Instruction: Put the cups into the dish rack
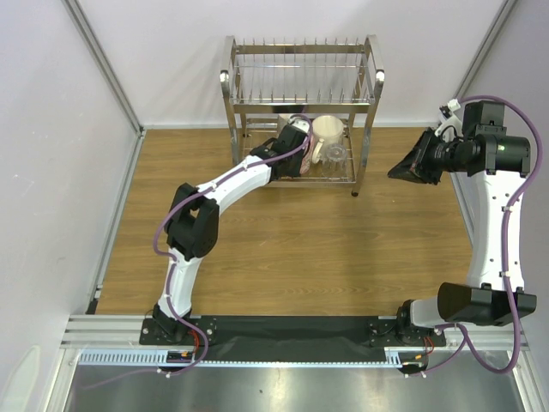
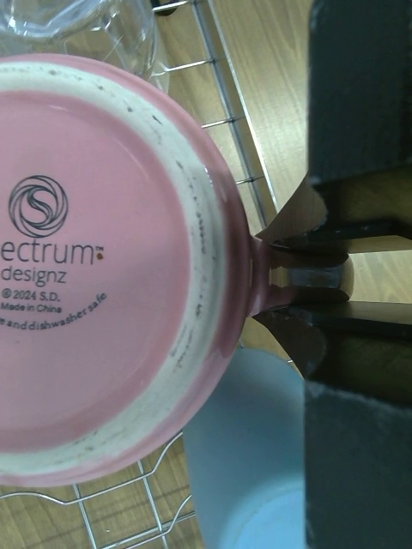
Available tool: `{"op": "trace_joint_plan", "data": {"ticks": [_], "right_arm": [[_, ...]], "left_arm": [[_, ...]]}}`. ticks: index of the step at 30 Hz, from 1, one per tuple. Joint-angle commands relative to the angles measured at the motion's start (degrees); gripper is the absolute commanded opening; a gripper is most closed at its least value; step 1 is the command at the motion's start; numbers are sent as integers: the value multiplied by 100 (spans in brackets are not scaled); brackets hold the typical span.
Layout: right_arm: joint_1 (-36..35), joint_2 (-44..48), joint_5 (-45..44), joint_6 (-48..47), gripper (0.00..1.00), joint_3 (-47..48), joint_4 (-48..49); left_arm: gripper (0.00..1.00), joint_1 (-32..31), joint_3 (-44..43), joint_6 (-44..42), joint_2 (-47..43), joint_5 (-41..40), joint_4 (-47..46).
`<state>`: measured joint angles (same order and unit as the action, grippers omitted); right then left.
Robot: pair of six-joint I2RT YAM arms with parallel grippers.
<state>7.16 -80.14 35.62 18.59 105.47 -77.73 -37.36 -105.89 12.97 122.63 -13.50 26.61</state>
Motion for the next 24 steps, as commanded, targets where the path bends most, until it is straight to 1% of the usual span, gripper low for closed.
{"op": "trace_joint_plan", "data": {"ticks": [1, 5, 7, 11, 18, 24], "right_arm": [[22, 183, 68, 31, 4, -18, -910], [22, 192, 60, 39, 4, -35, -910], [22, 174, 77, 22, 4, -53, -910], [-4, 139, 68, 13, 4, -35, -919], [-13, 104, 86, -4, 4, -9, -910], [-21, 51, 77, -13, 4, -18, -910]], "left_arm": [[0, 54, -336, -93, -116, -416, -894], [0, 54, -108, -119, -125, -496, -1184], [0, 54, -134, -128, -29, -531, -1202], [0, 54, -266, -58, 173, -531, -1105], [0, 54, -99, 4, 261, -566, -1193], [1, 45, 6, 153, 227, -725, -947]]}}
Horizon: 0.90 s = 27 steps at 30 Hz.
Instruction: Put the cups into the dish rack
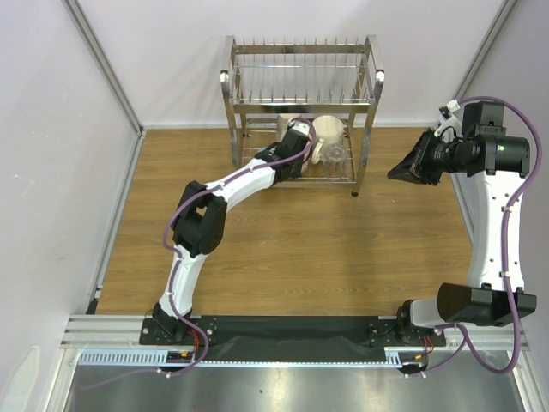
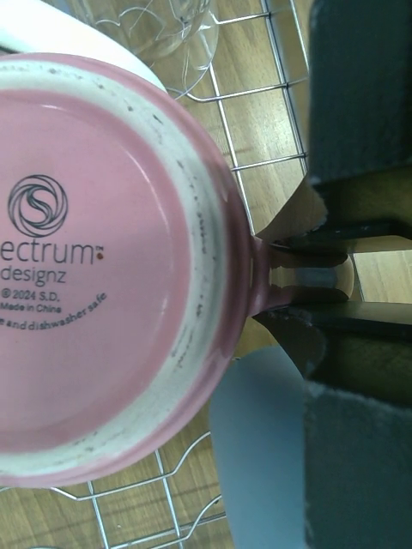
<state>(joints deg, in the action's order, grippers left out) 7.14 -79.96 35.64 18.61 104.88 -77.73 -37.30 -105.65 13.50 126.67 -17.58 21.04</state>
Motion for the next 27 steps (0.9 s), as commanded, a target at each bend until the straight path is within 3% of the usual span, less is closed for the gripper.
{"op": "trace_joint_plan", "data": {"ticks": [1, 2, 8, 14, 27], "right_arm": [[-19, 33, 75, -24, 4, 41, -919], [-19, 33, 84, -24, 4, 41, -910], [-19, 16, 92, -33, 4, 41, -910], [-28, -2, 101, -51, 4, 41, -910], [-19, -63, 242, -156, 5, 94, -910]], "left_arm": [[0, 38, 70, 135, -195, -316, -372], [0, 38, 105, 144, -222, -307, -364], [36, 39, 510, 180, -433, -96, -530], [55, 38, 483, 144, -459, -17, -425], [56, -85, 554, 136, -845, 220, -232]]}}
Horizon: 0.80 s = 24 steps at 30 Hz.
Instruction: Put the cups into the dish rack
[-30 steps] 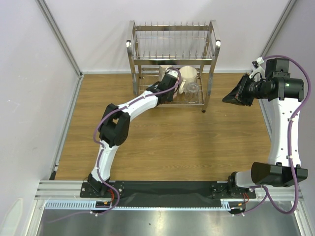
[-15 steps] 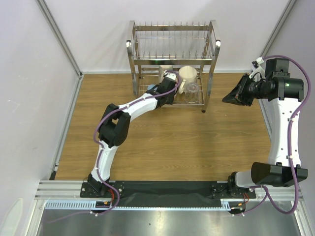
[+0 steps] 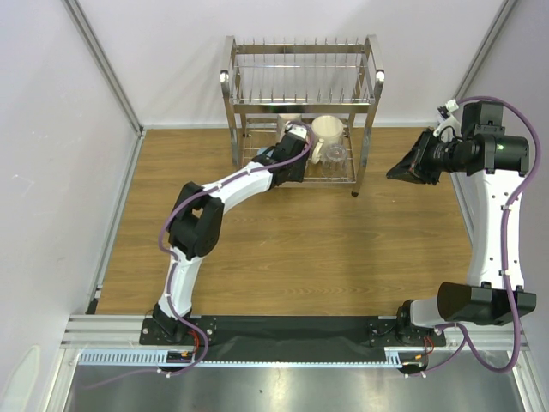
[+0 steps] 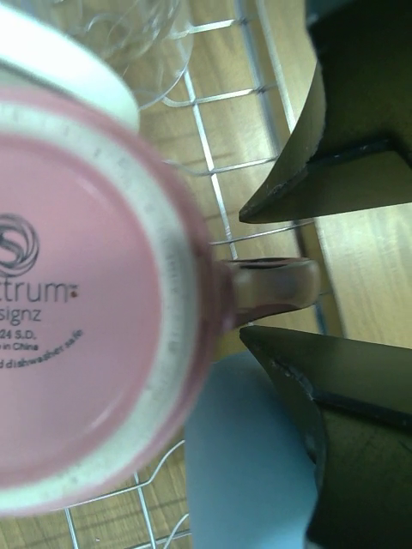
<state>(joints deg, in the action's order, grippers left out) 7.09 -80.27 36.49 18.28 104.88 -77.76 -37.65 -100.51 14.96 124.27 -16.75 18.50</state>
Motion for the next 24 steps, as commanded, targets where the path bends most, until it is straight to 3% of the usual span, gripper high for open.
{"op": "trace_joint_plan", "data": {"ticks": [1, 14, 24], "right_arm": [[-15, -41, 165, -141, 4, 120, -917], [-269, 46, 165, -159, 6, 156, -864], [-866, 547, 280, 44, 7, -723, -557]], "left_arm": [[56, -50, 58, -11, -640, 172, 31], [58, -155, 883, 455, -1948, 646, 259], [65, -296, 3007, 1500, -3942, 1297, -189]]}}
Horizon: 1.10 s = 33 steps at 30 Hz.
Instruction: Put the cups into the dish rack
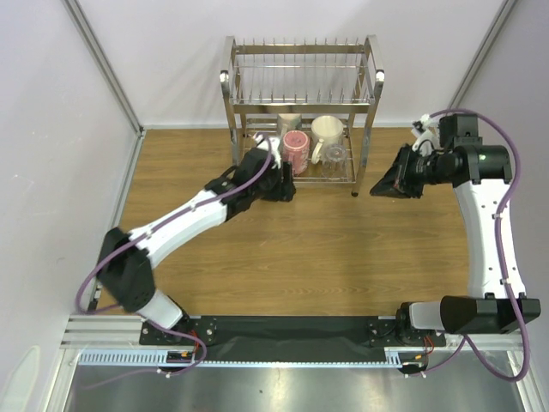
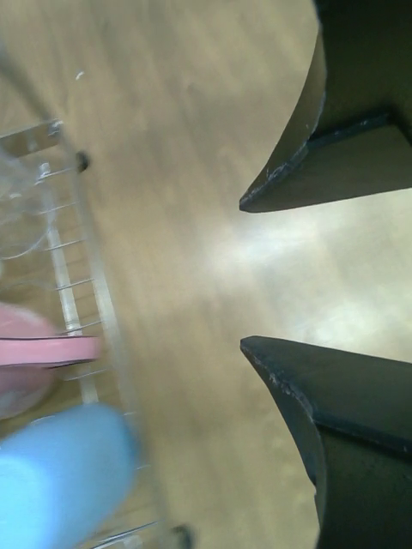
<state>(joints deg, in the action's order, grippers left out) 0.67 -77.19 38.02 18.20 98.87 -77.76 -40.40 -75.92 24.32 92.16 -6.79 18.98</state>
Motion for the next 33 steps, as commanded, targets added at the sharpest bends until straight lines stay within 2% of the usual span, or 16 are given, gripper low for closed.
{"op": "trace_joint_plan", "data": {"ticks": [1, 6, 7, 9, 12, 14, 15, 16, 17, 20, 21, 24, 27, 30, 33], "right_arm": [[-260, 291, 118, 70, 6, -253, -513], [-550, 564, -40, 61, 7, -570, -451], [-611, 599, -66, 53, 7, -605, -451], [-664, 661, -119, 52, 8, -667, -442], [-682, 757, -119, 96, 9, -790, -433], [-691, 1003, -128, 245, 11, -947, -276], [-691, 1126, -137, 333, 15, -1218, -145], [-691, 1432, -172, 490, 20, -1412, 179], [-699, 1591, -216, 605, 39, -1606, 338], [-726, 2292, -426, 1104, 74, -2572, 1129], [-735, 2496, -514, 1229, 100, -2853, 1314], [-822, 3293, -1102, 1940, 100, -3785, 2112], [-937, 4242, -1997, 2127, 100, -4541, 2448], [-963, 4965, -1940, 2232, 100, -5341, 2695], [-963, 6177, -1904, 2679, 100, -6060, 2836]], "left_arm": [[66, -20, 726, 670, -926, 301, -315], [73, -3, 1832, 1382, -2060, 327, -509], [94, -3, 1974, 1487, -2392, 362, -614], [100, -3, 2386, 1734, -2684, 520, -781], [100, -3, 2940, 2182, -3299, 634, -1071], [100, 6, 3319, 2488, -3894, 889, -1606], [100, 6, 3756, 2612, -4116, 959, -1826], [100, -3, 3986, 2735, -4327, 1056, -2324], [100, -3, 4223, 3015, -4799, 1109, -2538], [100, 15, 5050, 3499, -5531, 1188, -3049], [100, 15, 5391, 3614, -6021, 1206, -3093], [100, 15, 6077, 4089, -6996, 1477, -3425], [100, 15, 6562, 4239, -7693, 1802, -3454], [100, 6, 6834, 4335, -8625, 1952, -3164], [99, 15, 7186, 4774, -9723, 1953, -3365]]}}
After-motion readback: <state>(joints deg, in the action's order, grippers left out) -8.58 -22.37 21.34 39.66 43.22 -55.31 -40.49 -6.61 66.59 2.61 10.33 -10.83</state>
